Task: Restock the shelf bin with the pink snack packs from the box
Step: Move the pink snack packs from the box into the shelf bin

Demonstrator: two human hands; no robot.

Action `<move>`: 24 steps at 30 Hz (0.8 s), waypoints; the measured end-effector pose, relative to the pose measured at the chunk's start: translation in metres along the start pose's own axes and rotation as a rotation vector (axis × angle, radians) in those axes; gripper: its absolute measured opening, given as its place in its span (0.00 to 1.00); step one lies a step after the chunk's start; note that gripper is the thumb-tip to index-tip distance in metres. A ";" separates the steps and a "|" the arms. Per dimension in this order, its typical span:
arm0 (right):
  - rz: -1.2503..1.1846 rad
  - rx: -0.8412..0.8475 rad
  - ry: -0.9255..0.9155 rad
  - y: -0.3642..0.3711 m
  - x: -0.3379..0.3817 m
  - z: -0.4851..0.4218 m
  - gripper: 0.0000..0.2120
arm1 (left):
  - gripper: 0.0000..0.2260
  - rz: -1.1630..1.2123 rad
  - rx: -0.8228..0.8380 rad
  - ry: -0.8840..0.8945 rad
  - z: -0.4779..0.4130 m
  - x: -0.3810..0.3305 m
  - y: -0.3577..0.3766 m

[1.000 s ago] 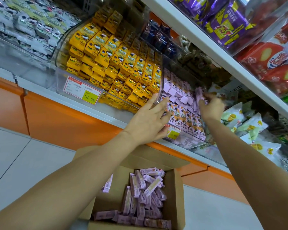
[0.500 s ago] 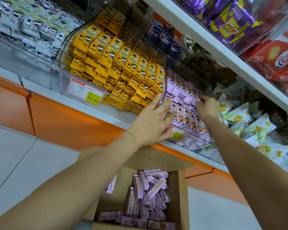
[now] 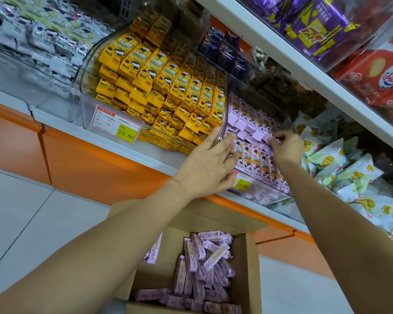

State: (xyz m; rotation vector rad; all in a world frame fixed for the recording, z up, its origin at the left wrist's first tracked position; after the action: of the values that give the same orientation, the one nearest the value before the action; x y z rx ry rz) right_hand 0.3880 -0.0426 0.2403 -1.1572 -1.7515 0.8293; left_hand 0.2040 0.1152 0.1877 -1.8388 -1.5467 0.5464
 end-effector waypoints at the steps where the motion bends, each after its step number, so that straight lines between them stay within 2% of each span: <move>1: -0.013 -0.005 -0.004 0.000 0.001 0.001 0.12 | 0.23 0.004 0.004 -0.001 0.000 0.000 0.000; 8: 0.031 0.091 -0.098 0.001 0.005 0.015 0.21 | 0.23 0.010 0.073 -0.006 0.000 0.000 -0.001; 12: -0.270 -0.011 -0.212 -0.030 0.032 0.059 0.16 | 0.22 0.003 0.045 -0.054 0.007 -0.005 -0.017; 17: -0.598 0.040 -0.358 -0.048 0.053 0.145 0.07 | 0.17 0.079 -0.108 -0.153 0.051 -0.027 -0.033; 20: -0.562 0.051 -0.464 -0.034 0.045 0.199 0.05 | 0.15 0.128 -0.005 -0.215 0.101 -0.038 -0.009; 24: -0.572 0.093 -0.485 0.003 0.018 0.248 0.08 | 0.16 0.139 0.298 -0.298 0.182 -0.042 0.041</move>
State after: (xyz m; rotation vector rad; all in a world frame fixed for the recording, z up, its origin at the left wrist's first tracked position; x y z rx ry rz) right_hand 0.1600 -0.0423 0.1402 -0.3550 -2.2520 0.8579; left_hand 0.0984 0.1112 0.0282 -1.6963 -1.4345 1.0965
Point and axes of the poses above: each hand's wrist, its own z-axis away from the middle knuckle, its own y-axis out of the palm, x = y × z, the point moved 9 cm from there along -z, towards the middle knuckle, and after that the axes turned 3 degrees about -z, right-handed, at the moved point
